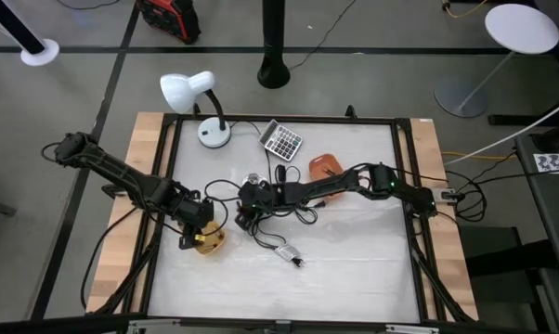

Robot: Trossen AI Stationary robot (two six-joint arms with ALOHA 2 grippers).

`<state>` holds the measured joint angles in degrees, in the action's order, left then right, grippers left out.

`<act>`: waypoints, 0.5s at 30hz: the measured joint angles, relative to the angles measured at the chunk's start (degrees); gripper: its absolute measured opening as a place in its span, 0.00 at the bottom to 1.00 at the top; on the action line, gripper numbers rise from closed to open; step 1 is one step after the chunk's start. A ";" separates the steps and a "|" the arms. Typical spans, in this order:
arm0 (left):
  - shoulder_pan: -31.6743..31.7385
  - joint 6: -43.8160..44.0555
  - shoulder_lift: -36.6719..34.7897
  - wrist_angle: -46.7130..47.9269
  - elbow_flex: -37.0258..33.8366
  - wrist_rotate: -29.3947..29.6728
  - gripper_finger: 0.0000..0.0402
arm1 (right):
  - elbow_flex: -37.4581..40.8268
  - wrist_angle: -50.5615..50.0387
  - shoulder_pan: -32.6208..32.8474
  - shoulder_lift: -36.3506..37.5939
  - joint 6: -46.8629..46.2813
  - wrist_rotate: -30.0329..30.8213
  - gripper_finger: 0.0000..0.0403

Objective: Sort batteries
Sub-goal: Put the brown battery into the orange bin

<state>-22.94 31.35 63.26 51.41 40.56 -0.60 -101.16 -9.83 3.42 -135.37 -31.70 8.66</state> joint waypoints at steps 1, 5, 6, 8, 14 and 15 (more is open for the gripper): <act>0.00 0.00 0.00 0.01 0.00 0.00 0.39 | 0.00 -0.01 0.09 0.00 -0.02 0.90 0.37; 0.00 -0.02 0.00 0.01 0.01 0.00 0.39 | 0.00 -0.17 0.70 0.00 -0.02 2.85 0.37; 0.00 -0.18 0.00 0.01 0.00 0.00 0.39 | 0.00 -0.17 0.76 0.00 -0.02 3.28 0.37; 0.00 -0.74 0.00 0.01 0.00 0.00 0.39 | 0.00 -0.17 1.06 0.00 -0.51 3.77 0.37; 0.00 -1.60 0.00 0.01 0.00 0.00 0.39 | 0.00 -0.23 1.69 0.00 -2.69 4.91 0.37; 0.00 -1.60 0.00 0.01 0.00 0.00 0.39 | 0.00 -0.25 1.88 0.00 -2.74 5.68 0.37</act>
<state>-22.94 29.76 63.26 51.42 40.56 -0.60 -101.16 -10.09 5.31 -135.37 -34.44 14.34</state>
